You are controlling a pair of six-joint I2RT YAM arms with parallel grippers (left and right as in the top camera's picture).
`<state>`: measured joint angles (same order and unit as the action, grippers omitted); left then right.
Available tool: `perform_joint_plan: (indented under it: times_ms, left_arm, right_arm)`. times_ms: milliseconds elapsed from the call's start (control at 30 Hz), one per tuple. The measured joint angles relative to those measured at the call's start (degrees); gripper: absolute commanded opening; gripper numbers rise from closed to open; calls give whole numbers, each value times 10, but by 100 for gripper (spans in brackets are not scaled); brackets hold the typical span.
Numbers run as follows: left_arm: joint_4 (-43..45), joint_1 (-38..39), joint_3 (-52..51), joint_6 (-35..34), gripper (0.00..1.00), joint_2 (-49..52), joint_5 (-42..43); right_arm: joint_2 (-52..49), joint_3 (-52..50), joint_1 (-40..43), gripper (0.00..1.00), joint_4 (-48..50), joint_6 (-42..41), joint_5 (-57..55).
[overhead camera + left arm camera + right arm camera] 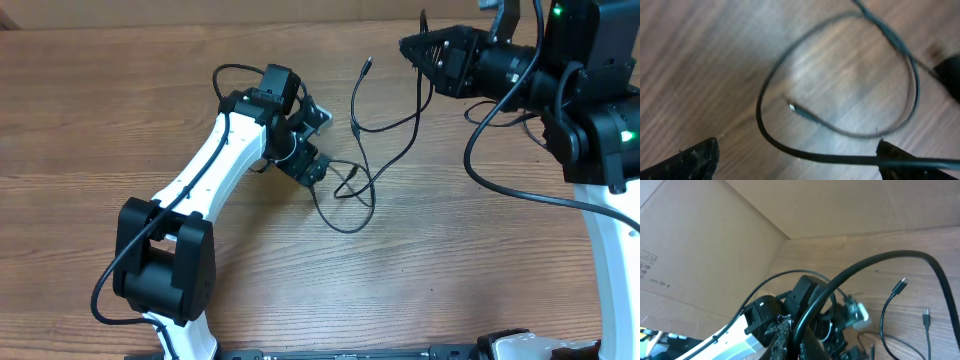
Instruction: Untangle cables
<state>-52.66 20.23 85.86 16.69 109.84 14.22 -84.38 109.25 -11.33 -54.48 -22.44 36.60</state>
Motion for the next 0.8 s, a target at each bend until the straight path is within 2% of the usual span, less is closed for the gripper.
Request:
perform_joint_plan:
  times_ms: [133,300,667,800]
  left_arm:
    - [37,0,0,-79,100,0,1]
    - [56,0,0,-133,100,0,13]
    - [58,0,0,-157,100,0,61]
    - [31,0,0,-157,100,0,55]
  right_arm:
    - [0,0,0,4,-10,0,0]
    - [0,0,0,4,-24,0,0]
    - [0,0,0,4,-30,0,48]
    - [0,0,0,4,-24,0,75]
